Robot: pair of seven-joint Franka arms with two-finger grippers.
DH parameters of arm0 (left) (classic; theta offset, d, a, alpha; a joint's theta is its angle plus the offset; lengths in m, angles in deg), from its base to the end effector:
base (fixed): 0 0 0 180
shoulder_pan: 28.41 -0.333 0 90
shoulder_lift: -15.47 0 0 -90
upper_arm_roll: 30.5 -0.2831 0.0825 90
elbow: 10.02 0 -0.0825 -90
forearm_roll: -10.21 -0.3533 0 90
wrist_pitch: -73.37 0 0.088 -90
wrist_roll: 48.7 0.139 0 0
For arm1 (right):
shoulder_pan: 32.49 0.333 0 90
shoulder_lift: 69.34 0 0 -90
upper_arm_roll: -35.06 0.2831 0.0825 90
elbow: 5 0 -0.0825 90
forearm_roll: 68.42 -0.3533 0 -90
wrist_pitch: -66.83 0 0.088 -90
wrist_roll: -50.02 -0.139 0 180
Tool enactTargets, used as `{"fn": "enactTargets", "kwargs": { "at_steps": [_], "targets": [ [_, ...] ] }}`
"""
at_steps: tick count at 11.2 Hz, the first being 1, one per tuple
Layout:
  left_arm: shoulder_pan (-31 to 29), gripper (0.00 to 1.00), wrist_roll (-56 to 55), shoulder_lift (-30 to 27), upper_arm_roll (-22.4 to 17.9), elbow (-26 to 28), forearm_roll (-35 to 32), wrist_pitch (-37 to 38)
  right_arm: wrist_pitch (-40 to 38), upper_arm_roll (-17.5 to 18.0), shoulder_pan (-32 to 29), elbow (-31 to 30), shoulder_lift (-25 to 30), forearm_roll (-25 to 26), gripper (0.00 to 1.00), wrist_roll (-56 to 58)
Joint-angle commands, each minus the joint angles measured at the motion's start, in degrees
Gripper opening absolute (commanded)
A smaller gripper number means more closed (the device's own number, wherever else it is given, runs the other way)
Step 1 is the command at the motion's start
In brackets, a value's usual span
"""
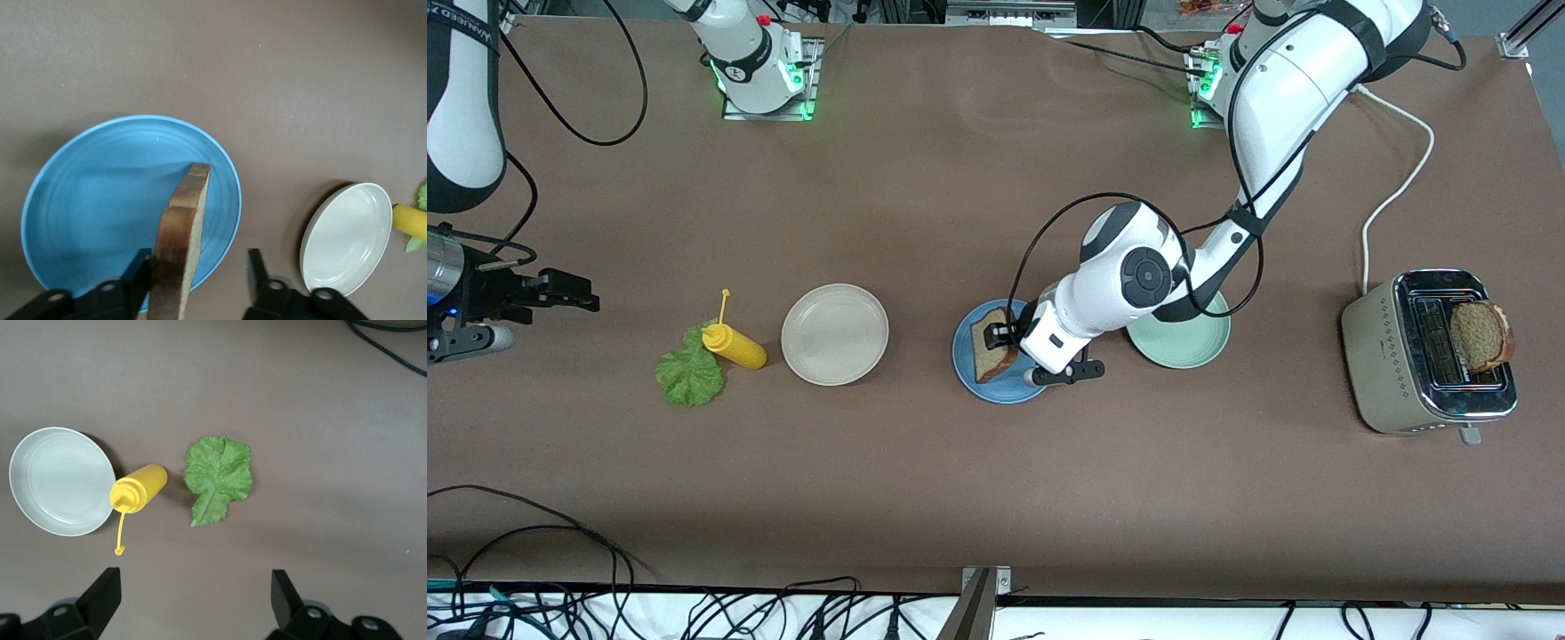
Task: Make sandwich in blue plate with both arms
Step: 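Carry the bread to the blue plate and lay it down, then release the bread and raise the left gripper while the right gripper reaches the lettuce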
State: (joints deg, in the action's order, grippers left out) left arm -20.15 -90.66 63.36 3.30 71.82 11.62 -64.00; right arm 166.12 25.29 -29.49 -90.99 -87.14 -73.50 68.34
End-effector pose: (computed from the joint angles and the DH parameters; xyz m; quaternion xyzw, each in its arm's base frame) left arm 0.5756 -0.4130 0.2468 0.9632 0.1120 -0.0460 0.2399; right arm 0.6025 -0.0506 0.4301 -0.9947 -0.0948 0.0323 0.0250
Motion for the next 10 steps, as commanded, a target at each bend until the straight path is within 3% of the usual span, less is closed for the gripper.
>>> {"fn": "enactTargets", "kwargs": {
  "at_steps": [1, 5, 7, 10],
  "targets": [
    [-0.6, 1.00, 1.3, -1.6, -0.5, -0.5, 0.2, 0.4, 2.2, 0.2, -0.5, 0.6, -2.1, -1.4, 1.00, 0.5],
    [-3.1, 1.00, 1.2, -8.8, -1.4, 0.2, -2.6, 7.0, 4.9, 0.3, -0.5, 0.6, -4.9, -1.5, 1.00, 0.4],
    [-3.2, 1.00, 1.3, -12.1, -3.0, 0.2, -2.6, 11.6, 6.7, 0.2, -0.5, 0.6, -7.8, -4.6, 1.00, 0.3],
    [-4.6, 1.00, 1.4, -19.2, -4.8, 0.2, -6.1, 22.3, 9.6, 0.3, -0.5, 0.6, -11.1, -6.4, 1.00, 0.2]
  ]
}}
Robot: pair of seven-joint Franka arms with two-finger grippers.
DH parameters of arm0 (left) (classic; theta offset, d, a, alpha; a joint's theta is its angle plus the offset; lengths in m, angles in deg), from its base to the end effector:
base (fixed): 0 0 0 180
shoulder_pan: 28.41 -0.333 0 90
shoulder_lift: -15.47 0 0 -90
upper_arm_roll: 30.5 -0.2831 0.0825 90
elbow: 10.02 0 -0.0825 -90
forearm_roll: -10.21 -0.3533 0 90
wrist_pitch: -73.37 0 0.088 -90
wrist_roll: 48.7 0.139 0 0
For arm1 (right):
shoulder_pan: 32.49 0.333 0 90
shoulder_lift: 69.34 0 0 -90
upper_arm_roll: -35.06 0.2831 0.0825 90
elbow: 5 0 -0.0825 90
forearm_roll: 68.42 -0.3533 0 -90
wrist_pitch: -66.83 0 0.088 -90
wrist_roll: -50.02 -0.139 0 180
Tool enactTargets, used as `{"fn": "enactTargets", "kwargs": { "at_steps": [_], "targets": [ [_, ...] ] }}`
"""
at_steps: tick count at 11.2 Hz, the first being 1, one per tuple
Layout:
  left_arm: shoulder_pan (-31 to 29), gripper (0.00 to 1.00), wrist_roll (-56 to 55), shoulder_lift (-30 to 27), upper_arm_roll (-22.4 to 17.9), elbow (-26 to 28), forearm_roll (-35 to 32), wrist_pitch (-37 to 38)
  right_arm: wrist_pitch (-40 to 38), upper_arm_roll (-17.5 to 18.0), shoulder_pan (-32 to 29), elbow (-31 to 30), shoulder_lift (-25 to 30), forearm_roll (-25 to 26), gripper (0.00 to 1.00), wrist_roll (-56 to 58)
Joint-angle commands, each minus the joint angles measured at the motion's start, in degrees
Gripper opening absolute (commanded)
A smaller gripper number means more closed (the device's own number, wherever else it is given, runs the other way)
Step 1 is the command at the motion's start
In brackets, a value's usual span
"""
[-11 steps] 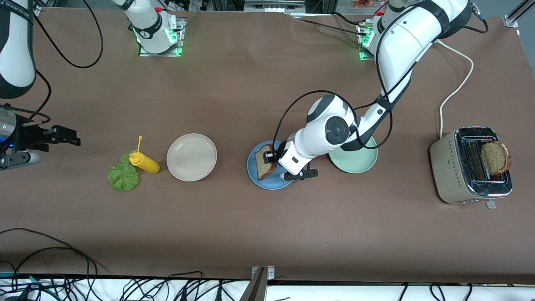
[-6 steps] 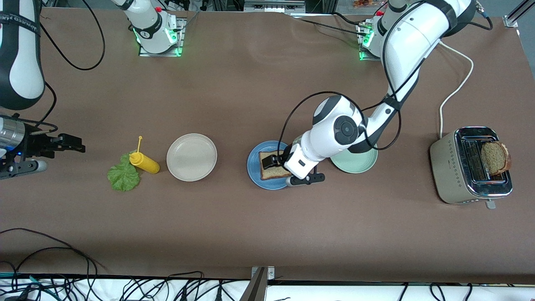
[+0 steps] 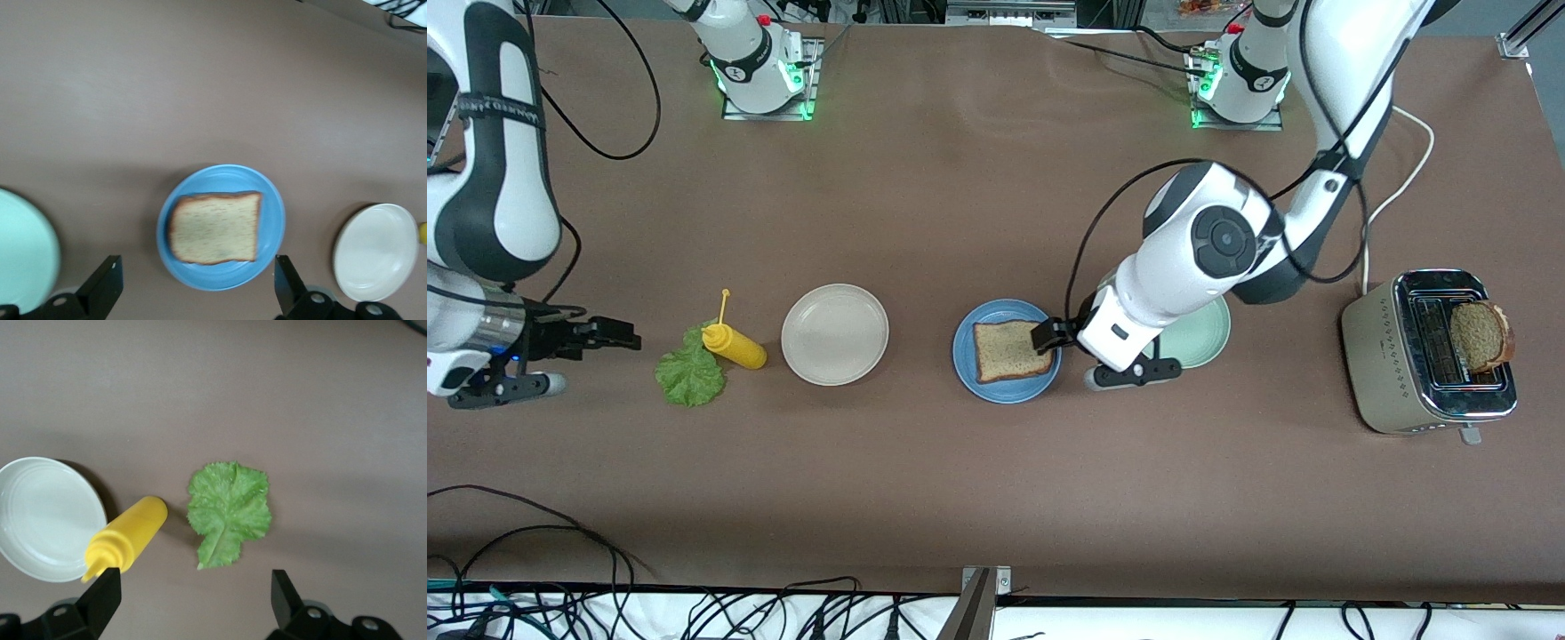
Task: Make sandwich in blue plate with both arms
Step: 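Release the bread and raise the left gripper while the right gripper reaches the lettuce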
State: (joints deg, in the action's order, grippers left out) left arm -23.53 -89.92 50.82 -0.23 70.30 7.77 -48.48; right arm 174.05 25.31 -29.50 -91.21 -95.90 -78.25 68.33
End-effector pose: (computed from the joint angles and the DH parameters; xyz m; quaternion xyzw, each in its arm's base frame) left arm 0.5984 -0.3393 0.3533 0.9831 0.0971 -0.0035 0.1553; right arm 0.6315 -0.0442 0.3455 -0.9950 -0.0786 0.0343 0.0511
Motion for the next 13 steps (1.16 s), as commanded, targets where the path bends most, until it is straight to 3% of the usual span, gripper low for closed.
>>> {"fn": "enactTargets", "kwargs": {
  "at_steps": [1, 4, 9, 13],
  "targets": [
    [-2.1, 1.00, 0.7, -8.3, -1.3, 1.7, -2.2, 9.7, 2.8, 0.3, -0.4, 0.9, -3.3, -1.8, 1.00, 0.6],
    [-3.6, 1.00, 6.5, -13.5, -3.0, 1.7, -2.1, 17.9, 5.9, 0.3, -0.5, 0.8, -5.7, -1.7, 1.00, 3.1],
    [-4.8, 1.00, 20.5, -21.4, -10.9, 1.7, 0.9, 31.0, 11.8, 0.3, -0.8, 0.8, -10.2, -1.7, 1.00, 4.6],
    [-5.2, 1.00, 23.4, -25.7, -16.6, 2.0, 2.4, 33.1, 15.5, 0.4, -0.8, 0.7, -14.7, -5.6, 1.00, 6.2]
  ]
}}
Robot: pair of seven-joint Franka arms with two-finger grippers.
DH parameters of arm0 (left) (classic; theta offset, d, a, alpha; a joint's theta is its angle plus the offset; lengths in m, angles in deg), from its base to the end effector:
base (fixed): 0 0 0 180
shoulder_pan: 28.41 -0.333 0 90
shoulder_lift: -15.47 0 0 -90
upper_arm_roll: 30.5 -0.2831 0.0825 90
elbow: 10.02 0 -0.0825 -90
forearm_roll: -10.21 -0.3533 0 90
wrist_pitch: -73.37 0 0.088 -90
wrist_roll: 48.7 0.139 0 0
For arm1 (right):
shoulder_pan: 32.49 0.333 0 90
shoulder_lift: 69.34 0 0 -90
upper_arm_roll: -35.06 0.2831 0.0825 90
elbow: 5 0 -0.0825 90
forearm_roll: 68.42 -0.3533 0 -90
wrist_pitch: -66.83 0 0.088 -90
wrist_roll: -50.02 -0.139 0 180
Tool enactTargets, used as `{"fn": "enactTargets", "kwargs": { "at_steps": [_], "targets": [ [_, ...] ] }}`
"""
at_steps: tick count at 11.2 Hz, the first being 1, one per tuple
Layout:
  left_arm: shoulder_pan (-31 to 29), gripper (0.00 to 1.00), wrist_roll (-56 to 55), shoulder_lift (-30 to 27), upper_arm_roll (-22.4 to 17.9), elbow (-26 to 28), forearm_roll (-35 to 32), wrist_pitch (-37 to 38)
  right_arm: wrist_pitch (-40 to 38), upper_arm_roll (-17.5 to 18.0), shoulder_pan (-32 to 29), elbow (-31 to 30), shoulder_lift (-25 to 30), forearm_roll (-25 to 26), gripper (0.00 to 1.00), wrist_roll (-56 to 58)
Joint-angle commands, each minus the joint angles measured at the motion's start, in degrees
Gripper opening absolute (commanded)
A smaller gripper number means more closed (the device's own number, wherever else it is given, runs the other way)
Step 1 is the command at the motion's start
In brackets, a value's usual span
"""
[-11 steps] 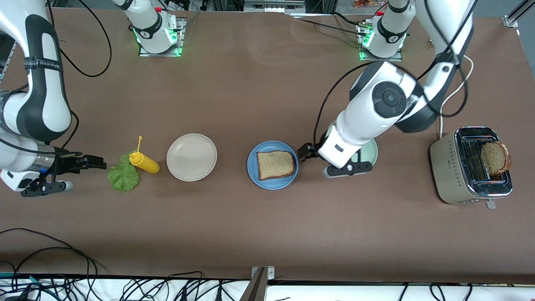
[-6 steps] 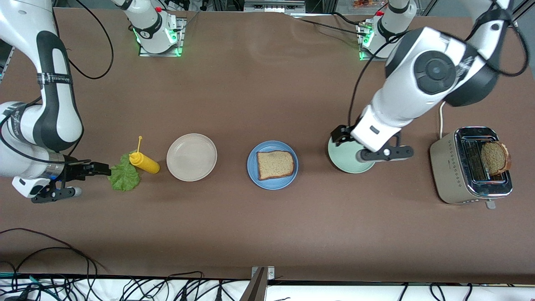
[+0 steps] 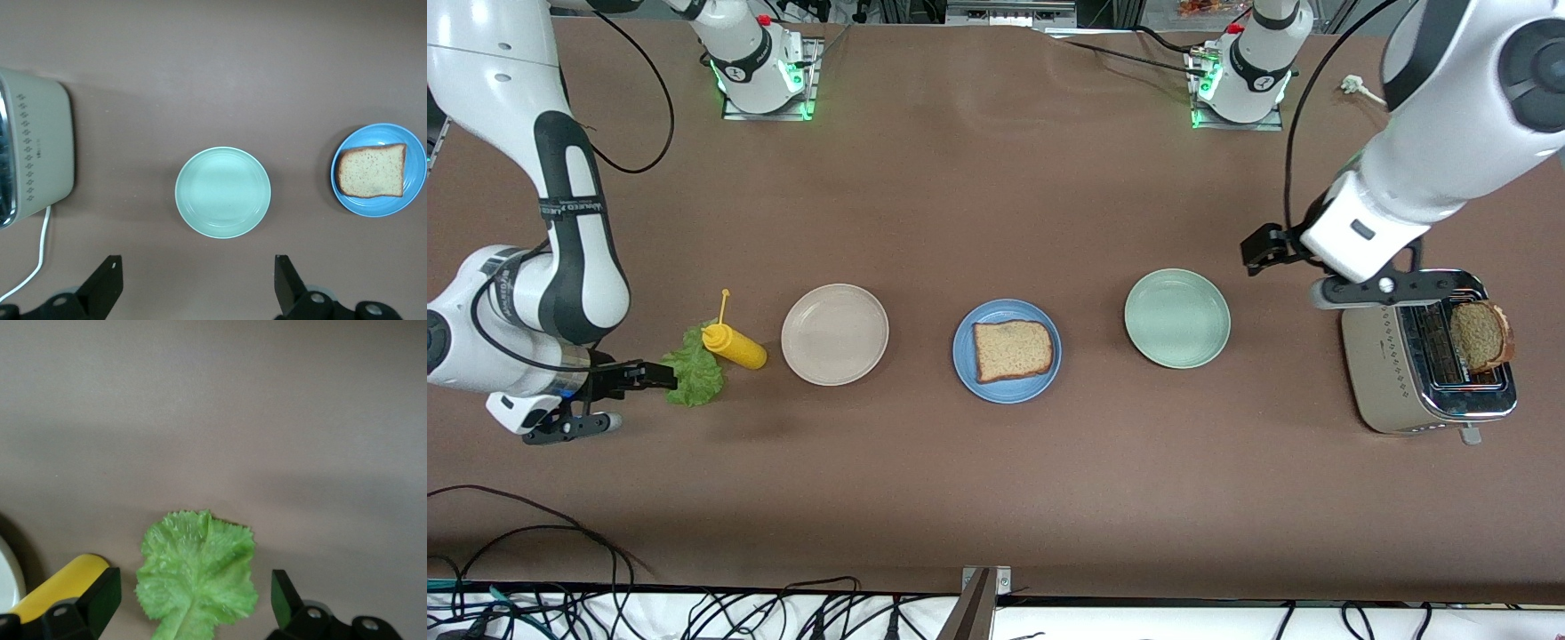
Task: Make sandwich in blue plate with both arms
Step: 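Release the bread and raise the left gripper while the right gripper reaches the lettuce, then grasp the green lettuce leaf with the right gripper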
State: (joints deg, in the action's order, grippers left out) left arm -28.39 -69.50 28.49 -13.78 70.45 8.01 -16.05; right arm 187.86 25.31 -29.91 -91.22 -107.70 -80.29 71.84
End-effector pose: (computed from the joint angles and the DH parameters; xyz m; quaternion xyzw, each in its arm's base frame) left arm 0.5595 -0.1463 0.5109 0.9987 0.0376 -0.0334 0.0027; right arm 0.6567 -0.0539 0.2319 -0.9952 -0.0886 0.0156 0.0394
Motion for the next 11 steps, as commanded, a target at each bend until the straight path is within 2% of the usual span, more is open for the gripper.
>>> {"fn": "enactTargets", "kwargs": {
  "at_steps": [1, 3, 5, 10, 11],
  "targets": [
    [-0.4, 1.00, 6.4, -3.5, -4.2, 2.0, 2.1, 1.1, 2.0, 0.4, -0.4, 0.7, -4.2, -6.5, 1.00, 4.7],
    [-0.4, 1.00, 11.0, -3.8, -7.2, 1.5, 2.3, 1.7, 3.4, 0.3, -0.5, 0.5, -6.2, -9.9, 1.00, 8.8],
    [-0.3, 1.00, 15.5, -3.9, -9.4, 0.8, 2.3, 3.1, 4.0, 0.3, -0.5, 0.3, -6.6, -9.1, 1.00, 10.2],
    [-0.3, 1.00, 15.5, -3.9, -11.7, -0.5, 2.5, 4.2, 6.5, 0.3, 0.0, -2.4, -7.3, -8.1, 1.00, 14.3],
    [-0.3, 1.00, 15.4, -4.1, -11.9, -0.2, 2.7, 4.2, 6.9, 0.3, 0.1, -2.4, -7.9, -7.6, 0.95, 14.8]
  ]
}}
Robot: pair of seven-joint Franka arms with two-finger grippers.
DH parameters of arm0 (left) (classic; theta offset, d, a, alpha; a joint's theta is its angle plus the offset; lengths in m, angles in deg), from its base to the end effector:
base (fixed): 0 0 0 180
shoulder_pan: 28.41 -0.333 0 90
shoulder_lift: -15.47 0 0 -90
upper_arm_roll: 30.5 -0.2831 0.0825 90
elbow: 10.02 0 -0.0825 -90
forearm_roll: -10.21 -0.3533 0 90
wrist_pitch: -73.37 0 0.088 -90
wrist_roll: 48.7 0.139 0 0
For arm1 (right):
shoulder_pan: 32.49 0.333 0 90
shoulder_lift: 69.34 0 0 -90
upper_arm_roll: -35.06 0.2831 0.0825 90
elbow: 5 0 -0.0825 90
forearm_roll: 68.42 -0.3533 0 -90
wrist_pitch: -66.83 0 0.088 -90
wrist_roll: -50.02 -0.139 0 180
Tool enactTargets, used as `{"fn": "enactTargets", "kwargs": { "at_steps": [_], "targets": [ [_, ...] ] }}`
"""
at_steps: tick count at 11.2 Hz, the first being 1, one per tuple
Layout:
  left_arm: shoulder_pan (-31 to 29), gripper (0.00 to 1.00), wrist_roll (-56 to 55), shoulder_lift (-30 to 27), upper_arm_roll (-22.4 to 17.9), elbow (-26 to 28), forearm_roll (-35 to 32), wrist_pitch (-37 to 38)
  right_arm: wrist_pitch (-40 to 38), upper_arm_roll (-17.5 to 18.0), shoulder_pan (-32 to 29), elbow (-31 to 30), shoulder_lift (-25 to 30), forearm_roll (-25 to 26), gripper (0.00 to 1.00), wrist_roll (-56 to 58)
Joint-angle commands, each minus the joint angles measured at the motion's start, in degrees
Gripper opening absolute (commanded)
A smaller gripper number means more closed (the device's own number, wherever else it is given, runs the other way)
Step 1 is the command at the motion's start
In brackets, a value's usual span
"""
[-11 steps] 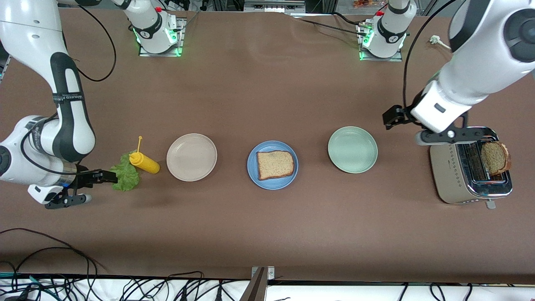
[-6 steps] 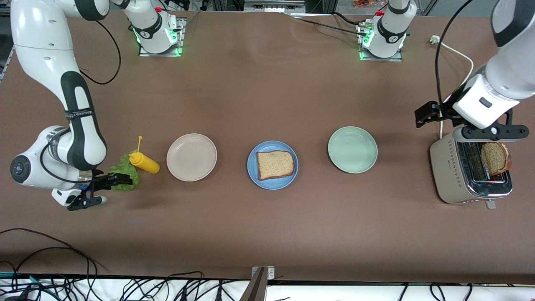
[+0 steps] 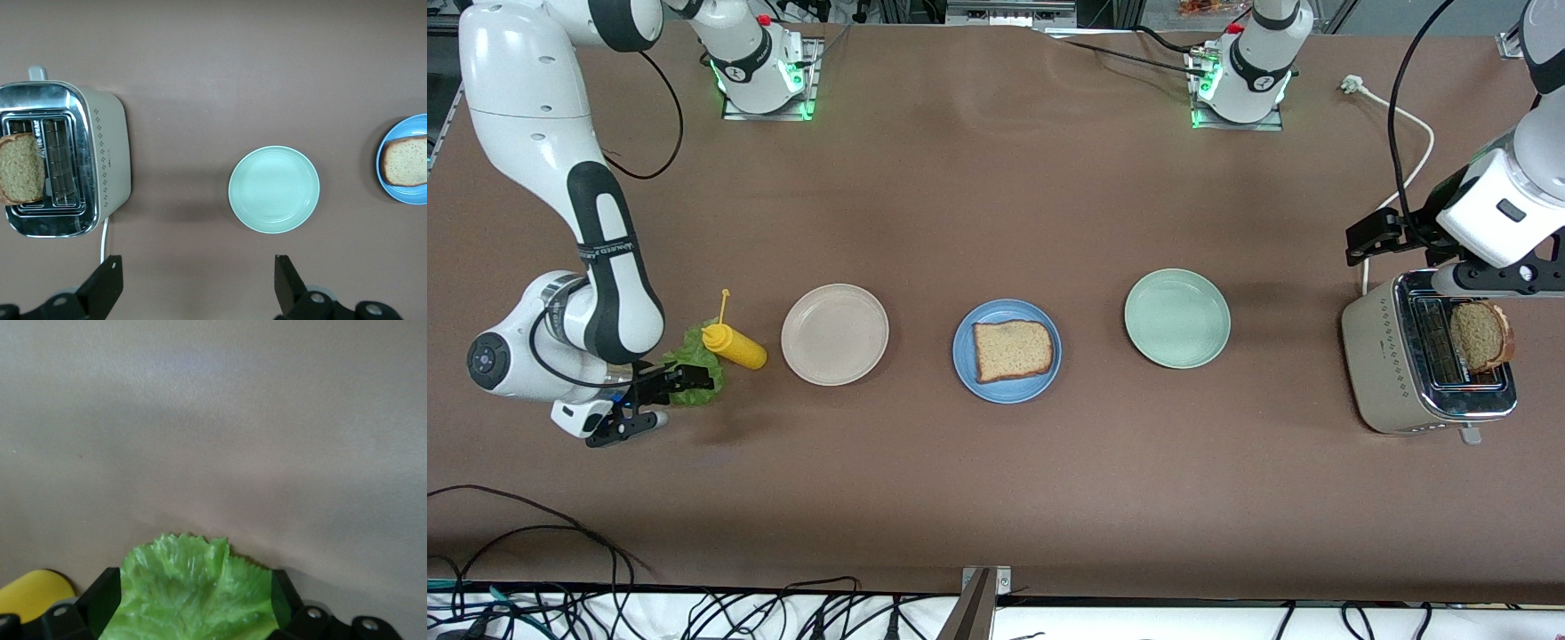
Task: Make sandwich in blue plate with both arms
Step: 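Grasp the green lettuce leaf with the right gripper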
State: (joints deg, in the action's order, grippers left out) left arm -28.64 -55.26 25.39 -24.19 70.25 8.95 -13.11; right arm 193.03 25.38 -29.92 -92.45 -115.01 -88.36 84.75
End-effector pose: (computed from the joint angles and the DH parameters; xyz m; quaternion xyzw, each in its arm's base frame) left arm 0.5599 -0.0517 0.5351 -0.9995 -0.0050 0.0315 0.0050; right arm 0.6470 -0.0495 0.1481 -0.9845 -0.1511 0.0216 0.0863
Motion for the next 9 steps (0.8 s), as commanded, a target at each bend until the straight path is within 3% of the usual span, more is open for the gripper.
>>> {"fn": "enactTargets", "kwargs": {
  "at_steps": [1, 4, 7, 9],
  "targets": [
    [-0.2, 1.00, 1.6, -1.4, -2.1, 0.6, 2.0, 1.2, 2.0, 0.3, 0.1, -1.1, -0.6, 1.0, 0.80, 2.4],
    [-0.4, 1.00, 2.0, -3.5, -2.5, 3.4, 2.1, 0.8, 1.7, 0.3, 0.2, -1.1, -0.6, 0.9, 0.00, 3.6],
    [-0.6, 1.00, 2.1, -8.2, -2.6, 10.0, 2.9, -1.3, 1.4, 0.3, 0.2, -0.4, -0.4, 0.9, 0.00, 3.5],
    [-0.7, 1.00, 2.2, -8.7, -2.6, 10.6, 2.9, -1.7, -2.6, 0.4, 0.1, 0.7, 0.2, 0.7, 0.00, 3.2]
  ]
}}
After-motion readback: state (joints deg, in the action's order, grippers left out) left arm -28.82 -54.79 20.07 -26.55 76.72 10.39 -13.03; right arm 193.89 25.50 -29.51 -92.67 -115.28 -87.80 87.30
